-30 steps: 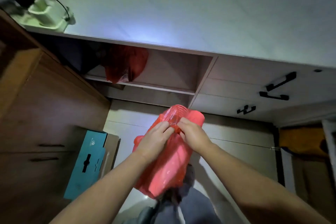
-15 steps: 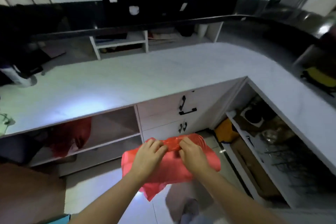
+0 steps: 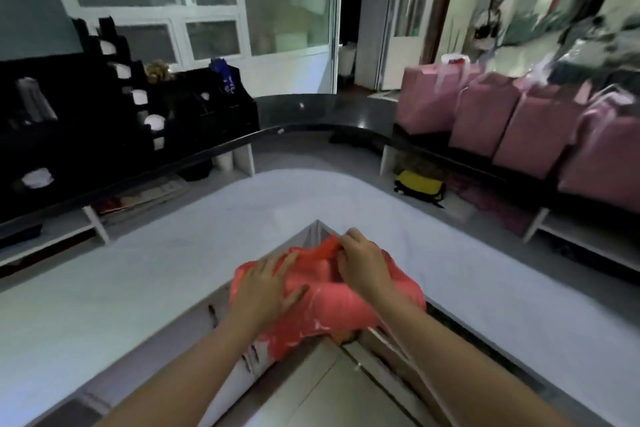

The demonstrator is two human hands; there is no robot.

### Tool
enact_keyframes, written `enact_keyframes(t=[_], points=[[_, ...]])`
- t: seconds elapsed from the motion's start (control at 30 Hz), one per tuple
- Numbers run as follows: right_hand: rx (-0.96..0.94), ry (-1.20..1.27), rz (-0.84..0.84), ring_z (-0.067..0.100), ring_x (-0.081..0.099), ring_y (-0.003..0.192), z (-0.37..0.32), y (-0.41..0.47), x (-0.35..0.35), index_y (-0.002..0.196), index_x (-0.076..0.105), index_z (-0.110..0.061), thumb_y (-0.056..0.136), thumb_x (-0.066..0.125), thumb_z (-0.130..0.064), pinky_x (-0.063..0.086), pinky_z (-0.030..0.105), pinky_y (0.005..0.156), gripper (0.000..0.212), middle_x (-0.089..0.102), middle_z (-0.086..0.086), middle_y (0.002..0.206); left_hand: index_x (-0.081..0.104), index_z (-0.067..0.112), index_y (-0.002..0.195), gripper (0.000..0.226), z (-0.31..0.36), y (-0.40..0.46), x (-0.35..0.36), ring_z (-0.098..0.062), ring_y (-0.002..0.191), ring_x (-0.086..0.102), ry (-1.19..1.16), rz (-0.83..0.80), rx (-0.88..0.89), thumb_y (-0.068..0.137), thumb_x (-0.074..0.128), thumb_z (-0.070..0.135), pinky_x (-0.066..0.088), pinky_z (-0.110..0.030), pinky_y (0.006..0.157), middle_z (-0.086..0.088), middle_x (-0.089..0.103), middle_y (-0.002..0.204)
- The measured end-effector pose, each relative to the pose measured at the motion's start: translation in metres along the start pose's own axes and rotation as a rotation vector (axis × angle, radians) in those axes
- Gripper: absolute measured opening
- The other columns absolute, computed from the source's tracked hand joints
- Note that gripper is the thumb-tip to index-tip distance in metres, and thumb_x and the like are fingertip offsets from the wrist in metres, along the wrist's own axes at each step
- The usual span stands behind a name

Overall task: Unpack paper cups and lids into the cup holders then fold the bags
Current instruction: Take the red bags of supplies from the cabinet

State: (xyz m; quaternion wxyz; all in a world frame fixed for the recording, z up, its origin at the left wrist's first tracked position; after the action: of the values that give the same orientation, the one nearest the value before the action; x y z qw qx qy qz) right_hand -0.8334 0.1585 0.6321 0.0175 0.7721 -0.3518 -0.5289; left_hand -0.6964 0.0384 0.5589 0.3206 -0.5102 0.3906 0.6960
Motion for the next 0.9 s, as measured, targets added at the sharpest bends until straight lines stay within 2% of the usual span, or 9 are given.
enact_keyframes(t=[0.1,0.2,0.33,0.4,0.57,0.7,0.8,0.9], points=[[-0.007,-0.009,0.103,0.039,0.060,0.071,0.039,0.040,-0.041,0.084,0.063,0.001,0.090,0.056,0.001,0.047,0.045,0.061,0.009,0.060,0.015,0.092,0.048,0.024,0.147,0.075,0.035,0.063,-0.003,-0.028,0.119,0.059,-0.003,0.037,0.049,0.087,0.046,0.069,0.055,-0.043,0.093,-0.007,0.060,0.135],[0.016,-0.052,0.168,0.037,0.058,0.066,0.090,0.073,-0.073,0.080,0.061,-0.002,0.089,0.058,0.000,0.038,0.036,0.055,0.010,0.058,0.011,0.087,0.046,0.022,0.148,0.078,0.069,0.125,0.007,-0.029,0.122,0.057,-0.008,0.040,0.098,0.088,0.039,0.070,0.053,-0.044,0.096,-0.009,0.058,0.138],[0.141,-0.094,0.180,0.041,0.058,0.072,0.169,0.100,-0.096,0.081,0.057,-0.001,0.088,0.058,-0.004,0.046,0.046,0.060,0.007,0.056,0.013,0.092,0.019,0.035,0.157,0.085,0.104,0.190,0.048,-0.025,0.139,0.041,-0.007,-0.063,0.112,0.085,0.022,0.080,0.041,-0.045,0.112,-0.003,0.040,0.155],[0.221,-0.092,0.179,0.040,0.060,0.075,0.209,0.104,-0.102,0.082,0.061,-0.001,0.087,0.057,-0.003,0.048,0.045,0.063,0.006,0.057,0.011,0.095,0.006,0.043,0.157,0.087,0.120,0.212,0.076,-0.024,0.144,0.034,-0.033,-0.135,0.135,0.081,0.018,0.085,0.037,-0.050,0.115,0.001,0.032,0.160],[0.371,-0.170,0.095,0.037,0.061,0.085,0.293,0.099,-0.100,0.092,0.067,0.000,0.089,0.056,-0.003,0.048,0.042,0.071,0.012,0.057,0.011,0.098,-0.016,0.048,0.154,0.097,0.160,0.249,0.143,-0.028,0.150,0.023,-0.025,-0.334,0.305,0.079,0.027,0.090,0.028,-0.048,0.120,-0.001,0.017,0.166],[0.461,-0.158,0.065,0.034,0.062,0.091,0.329,0.084,-0.094,0.093,0.071,0.002,0.089,0.058,0.000,0.050,0.043,0.081,0.014,0.060,0.013,0.102,-0.022,0.052,0.150,0.109,0.180,0.246,0.191,-0.031,0.155,0.000,0.048,-0.521,0.483,0.073,0.045,0.091,0.008,-0.056,0.124,0.005,-0.009,0.168],[0.561,-0.140,0.131,0.033,0.060,0.087,0.351,0.065,-0.101,0.089,0.070,0.005,0.089,0.056,0.006,0.049,0.042,0.082,0.014,0.058,0.015,0.101,-0.026,0.058,0.146,0.111,0.193,0.239,0.216,-0.036,0.154,-0.009,0.097,-0.578,0.627,0.075,0.056,0.082,0.001,-0.059,0.122,0.001,-0.015,0.168],[0.692,-0.144,0.200,0.035,0.060,0.091,0.376,0.040,-0.115,0.093,0.069,0.007,0.087,0.055,0.010,0.047,0.039,0.084,0.016,0.058,0.020,0.104,-0.017,0.054,0.151,0.101,0.206,0.233,0.241,-0.034,0.155,-0.011,0.144,-0.615,0.737,0.086,0.059,0.067,0.000,-0.057,0.123,0.000,-0.013,0.169]])
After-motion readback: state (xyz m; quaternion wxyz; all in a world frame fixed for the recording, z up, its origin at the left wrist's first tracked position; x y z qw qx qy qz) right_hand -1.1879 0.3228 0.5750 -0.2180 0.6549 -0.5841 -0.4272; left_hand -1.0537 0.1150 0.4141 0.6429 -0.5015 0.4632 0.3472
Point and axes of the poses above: each hand's wrist, its own y-axis towards the middle knuckle, its own x-axis out of the palm, z = x × y, the point moved 10 cm from there along y, towards the middle knuckle
